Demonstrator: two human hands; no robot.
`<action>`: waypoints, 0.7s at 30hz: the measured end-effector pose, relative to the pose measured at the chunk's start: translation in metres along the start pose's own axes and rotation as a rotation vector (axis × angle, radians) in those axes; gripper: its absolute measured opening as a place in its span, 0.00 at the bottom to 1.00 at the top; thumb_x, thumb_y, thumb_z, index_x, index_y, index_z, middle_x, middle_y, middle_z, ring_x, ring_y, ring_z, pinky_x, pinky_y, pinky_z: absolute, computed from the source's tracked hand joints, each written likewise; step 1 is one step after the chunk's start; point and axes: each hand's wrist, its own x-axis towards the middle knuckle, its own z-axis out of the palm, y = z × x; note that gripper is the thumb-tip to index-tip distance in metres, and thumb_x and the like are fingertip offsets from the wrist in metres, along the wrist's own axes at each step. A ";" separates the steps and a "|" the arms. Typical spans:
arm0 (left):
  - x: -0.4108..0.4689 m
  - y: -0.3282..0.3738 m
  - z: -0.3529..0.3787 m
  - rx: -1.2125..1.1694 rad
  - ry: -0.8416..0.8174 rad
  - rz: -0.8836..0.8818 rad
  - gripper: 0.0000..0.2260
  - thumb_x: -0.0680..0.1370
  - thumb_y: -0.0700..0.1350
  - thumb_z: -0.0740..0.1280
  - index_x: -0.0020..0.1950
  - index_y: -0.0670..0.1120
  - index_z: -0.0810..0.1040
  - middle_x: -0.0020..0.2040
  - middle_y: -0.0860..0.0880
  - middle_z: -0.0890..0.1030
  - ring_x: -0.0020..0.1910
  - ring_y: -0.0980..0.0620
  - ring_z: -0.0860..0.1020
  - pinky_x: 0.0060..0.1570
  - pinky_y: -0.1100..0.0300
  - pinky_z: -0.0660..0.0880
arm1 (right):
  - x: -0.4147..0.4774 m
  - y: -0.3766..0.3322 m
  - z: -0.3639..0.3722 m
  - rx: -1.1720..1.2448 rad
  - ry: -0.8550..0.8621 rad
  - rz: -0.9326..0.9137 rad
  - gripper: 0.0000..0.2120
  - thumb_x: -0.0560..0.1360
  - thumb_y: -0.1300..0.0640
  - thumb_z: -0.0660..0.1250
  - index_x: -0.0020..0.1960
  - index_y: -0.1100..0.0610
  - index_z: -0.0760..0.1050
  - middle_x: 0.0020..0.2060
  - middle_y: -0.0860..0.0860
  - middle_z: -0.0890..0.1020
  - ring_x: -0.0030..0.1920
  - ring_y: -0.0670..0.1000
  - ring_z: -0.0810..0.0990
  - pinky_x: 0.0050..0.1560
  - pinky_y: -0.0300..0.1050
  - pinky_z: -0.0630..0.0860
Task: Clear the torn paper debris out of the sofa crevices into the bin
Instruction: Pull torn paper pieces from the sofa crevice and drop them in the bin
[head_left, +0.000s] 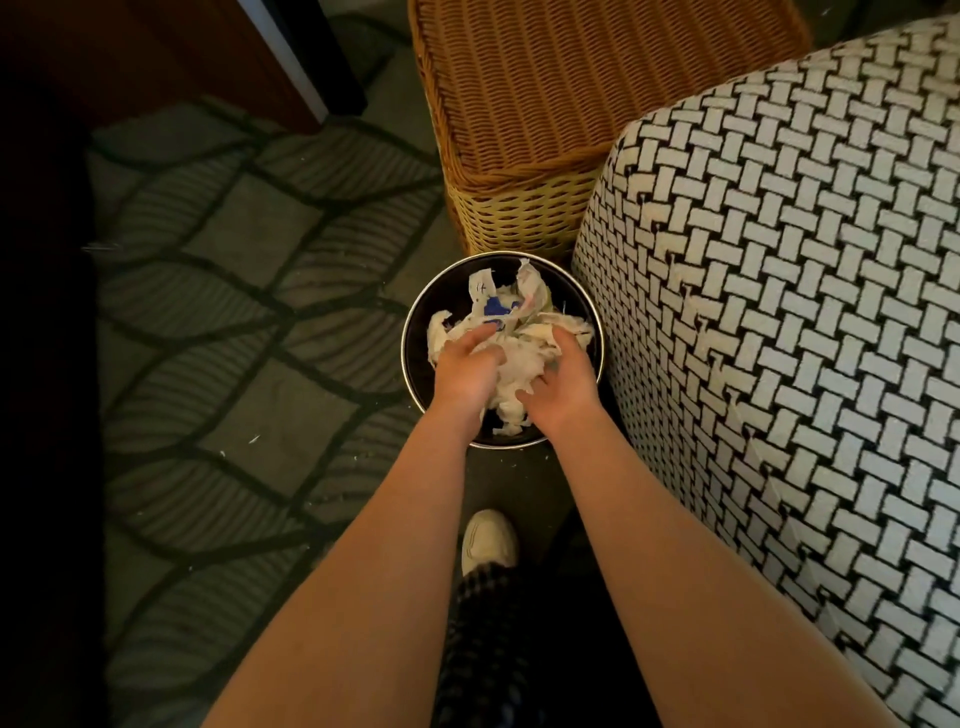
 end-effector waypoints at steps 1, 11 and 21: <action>-0.001 -0.001 0.002 0.046 -0.003 0.013 0.20 0.77 0.36 0.60 0.66 0.51 0.74 0.59 0.52 0.73 0.44 0.59 0.70 0.37 0.70 0.70 | -0.002 0.000 -0.001 -0.006 0.012 -0.002 0.16 0.80 0.52 0.56 0.64 0.59 0.70 0.56 0.57 0.78 0.43 0.51 0.78 0.39 0.43 0.72; -0.012 0.001 0.005 0.493 0.000 0.112 0.23 0.72 0.34 0.60 0.64 0.52 0.74 0.61 0.43 0.77 0.50 0.45 0.80 0.47 0.55 0.78 | -0.006 0.003 -0.013 -0.058 0.142 0.014 0.17 0.80 0.62 0.53 0.67 0.61 0.69 0.63 0.57 0.74 0.62 0.53 0.72 0.57 0.43 0.69; -0.080 0.062 0.052 0.335 -0.134 0.339 0.15 0.79 0.38 0.56 0.48 0.54 0.78 0.59 0.51 0.78 0.56 0.53 0.75 0.57 0.59 0.71 | -0.075 -0.045 -0.006 -0.078 -0.106 -0.244 0.17 0.81 0.58 0.50 0.65 0.57 0.70 0.60 0.55 0.77 0.59 0.53 0.76 0.57 0.46 0.74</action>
